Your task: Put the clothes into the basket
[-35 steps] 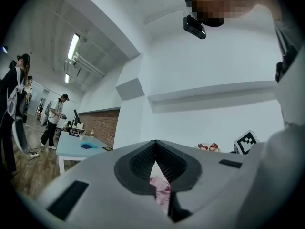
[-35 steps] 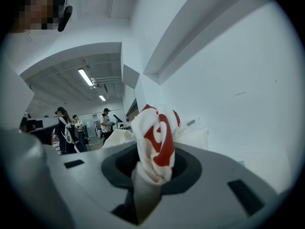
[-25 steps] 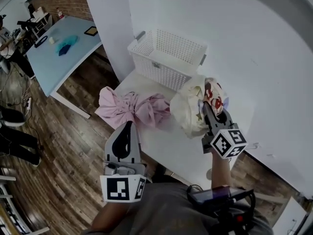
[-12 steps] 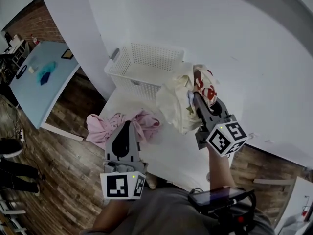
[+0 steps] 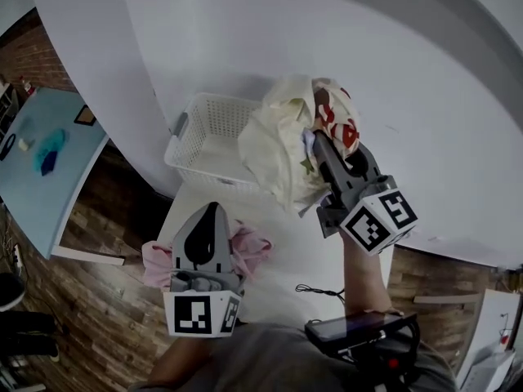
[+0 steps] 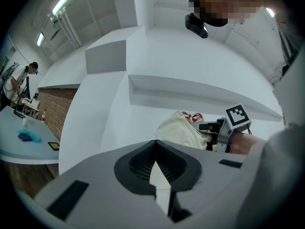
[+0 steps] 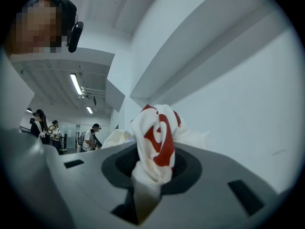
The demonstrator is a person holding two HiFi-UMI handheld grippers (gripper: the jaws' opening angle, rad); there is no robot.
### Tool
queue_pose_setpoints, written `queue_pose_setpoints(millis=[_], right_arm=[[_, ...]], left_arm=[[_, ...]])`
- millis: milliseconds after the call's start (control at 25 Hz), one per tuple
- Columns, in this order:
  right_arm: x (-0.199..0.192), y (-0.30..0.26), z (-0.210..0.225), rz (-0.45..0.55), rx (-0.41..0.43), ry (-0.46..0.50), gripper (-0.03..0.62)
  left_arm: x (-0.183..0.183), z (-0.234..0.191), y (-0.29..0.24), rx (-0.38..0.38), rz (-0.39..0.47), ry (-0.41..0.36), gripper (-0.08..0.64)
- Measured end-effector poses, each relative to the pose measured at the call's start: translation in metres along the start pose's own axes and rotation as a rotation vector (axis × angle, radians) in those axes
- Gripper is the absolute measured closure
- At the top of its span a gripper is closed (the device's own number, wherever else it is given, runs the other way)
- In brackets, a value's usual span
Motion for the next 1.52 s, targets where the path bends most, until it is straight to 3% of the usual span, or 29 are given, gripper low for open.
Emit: queue_pose_setpoints(millis=[120, 240, 320, 400, 600, 1000, 1160, 1240, 1360, 1520], right_arm=[[0.002, -0.033, 0.002, -0.009, -0.005, 0.017, 0.492], [-0.019, -0.06, 0.006, -0.094, -0.011, 0.042, 0.484], [-0.05, -0.073, 0.011, -0.21, -0.031, 0.065, 0.439], [-0.078, -0.079, 0.016, -0.314, -0.062, 0.083, 0.328], [-0.095, -0.074, 0.03, -0.351, -0.105, 0.054, 0.31], [-0.083, -0.03, 0.037, -0.249, -0.116, 0.008, 0.356], [-0.08, -0.001, 0.028, -0.207, -0.093, -0.01, 0.452], [-0.081, 0.015, 0.022, -0.187, -0.065, -0.026, 0.543], [-0.085, 0.041, 0.008, -0.182, -0.017, -0.035, 0.569], [-0.106, 0.068, -0.021, -0.21, 0.033, 0.048, 0.569]], left_arm=[[-0.002, -0.023, -0.019, -0.016, -0.007, 0.033, 0.552], [-0.012, -0.043, -0.035, -0.028, -0.025, 0.072, 0.552], [-0.024, -0.05, -0.043, -0.042, -0.051, 0.099, 0.552], [-0.037, -0.056, -0.05, -0.056, -0.08, 0.126, 0.552], [-0.054, -0.059, -0.061, -0.081, -0.11, 0.151, 0.552], [-0.047, -0.027, -0.05, -0.092, -0.107, 0.086, 0.552], [-0.038, -0.007, -0.033, -0.09, -0.097, 0.041, 0.552], [-0.033, 0.004, -0.026, -0.088, -0.089, 0.021, 0.552], [-0.025, 0.023, -0.011, -0.084, -0.075, -0.002, 0.552], [-0.02, 0.04, 0.006, -0.075, -0.059, -0.036, 0.552]])
Point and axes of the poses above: the fingertips, and each gripper's own axes: y backward along the fingers, z to its right, x out of its top, the point moved 4 cm from there along y, backward along the fingers
